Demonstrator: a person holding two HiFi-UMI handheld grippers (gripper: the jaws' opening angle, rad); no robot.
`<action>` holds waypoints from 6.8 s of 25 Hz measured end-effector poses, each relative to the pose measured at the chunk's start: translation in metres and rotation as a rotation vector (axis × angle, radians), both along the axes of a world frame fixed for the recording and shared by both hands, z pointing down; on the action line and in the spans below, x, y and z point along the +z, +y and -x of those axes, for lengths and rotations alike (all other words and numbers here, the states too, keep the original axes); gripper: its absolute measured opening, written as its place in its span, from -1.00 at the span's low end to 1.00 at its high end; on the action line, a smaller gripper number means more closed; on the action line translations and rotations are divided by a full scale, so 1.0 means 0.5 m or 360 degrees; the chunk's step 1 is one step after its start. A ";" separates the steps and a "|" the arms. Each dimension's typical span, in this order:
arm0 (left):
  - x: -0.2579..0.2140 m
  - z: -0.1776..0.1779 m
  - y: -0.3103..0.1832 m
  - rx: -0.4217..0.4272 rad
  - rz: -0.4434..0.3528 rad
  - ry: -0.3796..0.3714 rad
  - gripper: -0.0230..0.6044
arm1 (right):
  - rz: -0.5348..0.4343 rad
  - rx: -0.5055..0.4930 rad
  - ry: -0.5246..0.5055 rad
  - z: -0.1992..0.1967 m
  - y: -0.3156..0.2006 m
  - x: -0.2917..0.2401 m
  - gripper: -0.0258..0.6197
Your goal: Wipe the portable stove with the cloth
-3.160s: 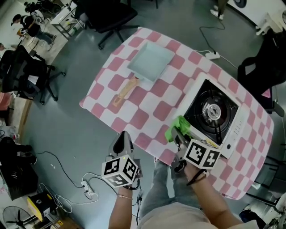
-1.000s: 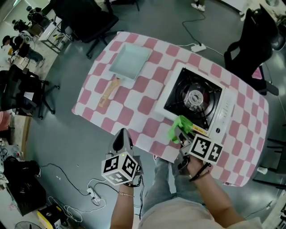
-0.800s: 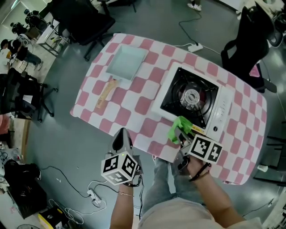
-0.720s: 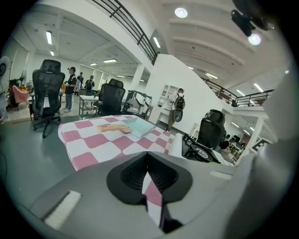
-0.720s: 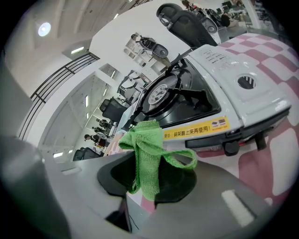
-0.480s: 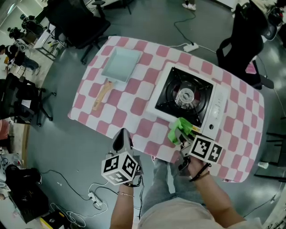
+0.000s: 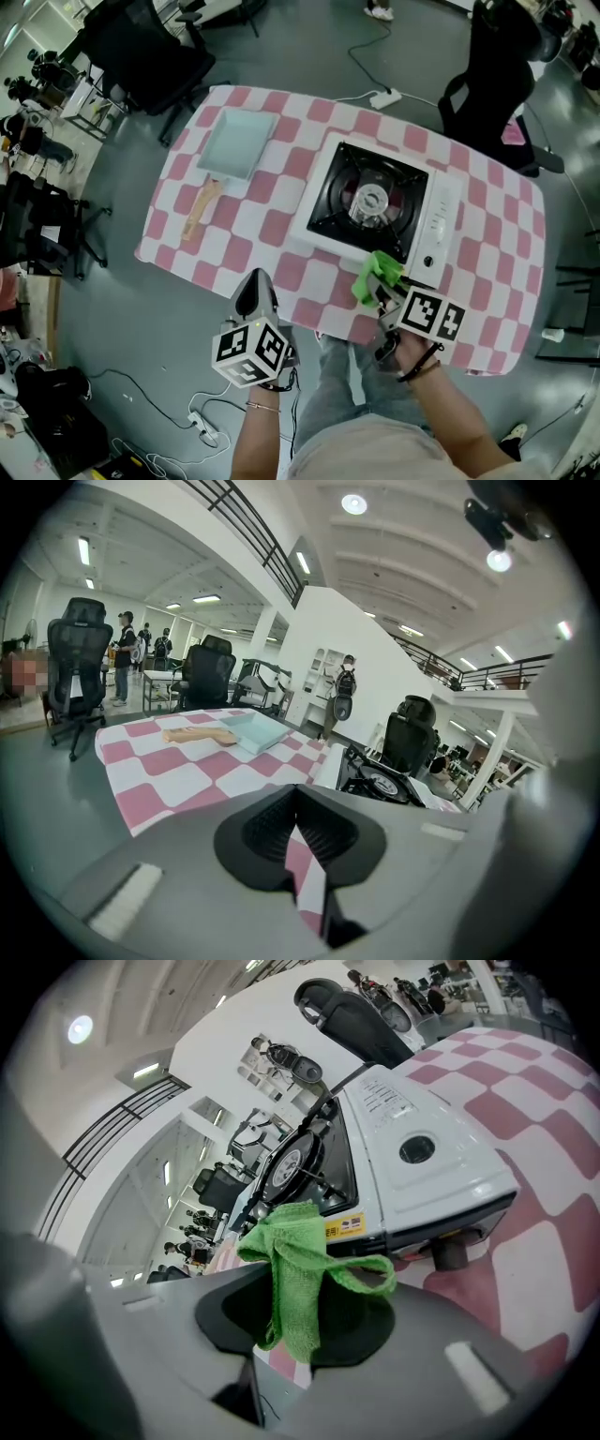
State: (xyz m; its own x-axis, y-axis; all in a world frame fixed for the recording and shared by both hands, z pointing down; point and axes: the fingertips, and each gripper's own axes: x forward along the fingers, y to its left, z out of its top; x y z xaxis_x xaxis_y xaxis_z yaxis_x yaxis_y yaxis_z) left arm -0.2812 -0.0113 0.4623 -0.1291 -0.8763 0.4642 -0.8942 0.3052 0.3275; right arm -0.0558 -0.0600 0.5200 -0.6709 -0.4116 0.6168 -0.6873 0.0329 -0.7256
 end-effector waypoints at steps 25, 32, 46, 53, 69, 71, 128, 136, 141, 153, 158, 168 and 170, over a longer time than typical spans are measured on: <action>-0.005 -0.100 -0.047 0.0183 0.0000 0.0000 -0.93 | 0.0039 0.0178 -0.0029 -0.124 0.014 -0.008 -0.59; -0.011 -0.111 -0.064 0.0225 -0.0009 -0.0007 -0.93 | 0.0049 0.0204 -0.0037 -0.130 0.014 -0.006 -0.59; -0.023 -0.114 -0.081 0.0252 -0.0034 -0.0008 -0.93 | -0.0181 -0.0025 0.0014 -0.130 0.006 -0.089 -0.59; -0.039 -0.129 -0.100 0.0297 -0.0069 -0.0005 -0.93 | -0.0309 -0.0043 0.0110 -0.178 -0.018 -0.142 -0.59; -0.084 -0.098 -0.133 0.0218 -0.0121 -0.0038 -0.93 | -0.0862 -0.0532 0.0994 -0.265 -0.210 -0.228 -0.59; -0.079 -0.094 -0.134 0.0199 -0.0108 -0.0040 -0.93 | -0.0912 -0.0617 0.1119 -0.266 -0.230 -0.224 -0.59; -0.014 -0.057 -0.208 0.0044 0.0041 -0.0031 -0.93 | -0.0914 -0.1572 0.2242 -0.244 -0.467 -0.044 -0.59; -0.010 -0.053 -0.197 0.0051 0.0046 -0.0020 -0.93 | -0.0888 -0.1580 0.2257 -0.243 -0.455 -0.041 -0.59; -0.008 -0.047 -0.193 0.0047 0.0047 -0.0011 -0.93 | -0.0878 -0.1588 0.2266 -0.241 -0.448 -0.038 -0.59; -0.006 -0.042 -0.180 0.0052 0.0039 0.0005 -0.93 | -0.0857 -0.1602 0.2268 -0.234 -0.423 -0.037 -0.59; -0.006 -0.039 -0.169 0.0056 0.0039 0.0007 -0.93 | -0.0846 -0.1601 0.2269 -0.233 -0.409 -0.037 -0.59; -0.010 -0.029 -0.153 0.0061 0.0021 0.0012 -0.93 | -0.0811 -0.1604 0.2251 -0.227 -0.372 -0.036 -0.59; -0.009 -0.027 -0.148 0.0064 0.0020 0.0015 -0.93 | -0.0803 -0.1607 0.2249 -0.225 -0.363 -0.035 -0.59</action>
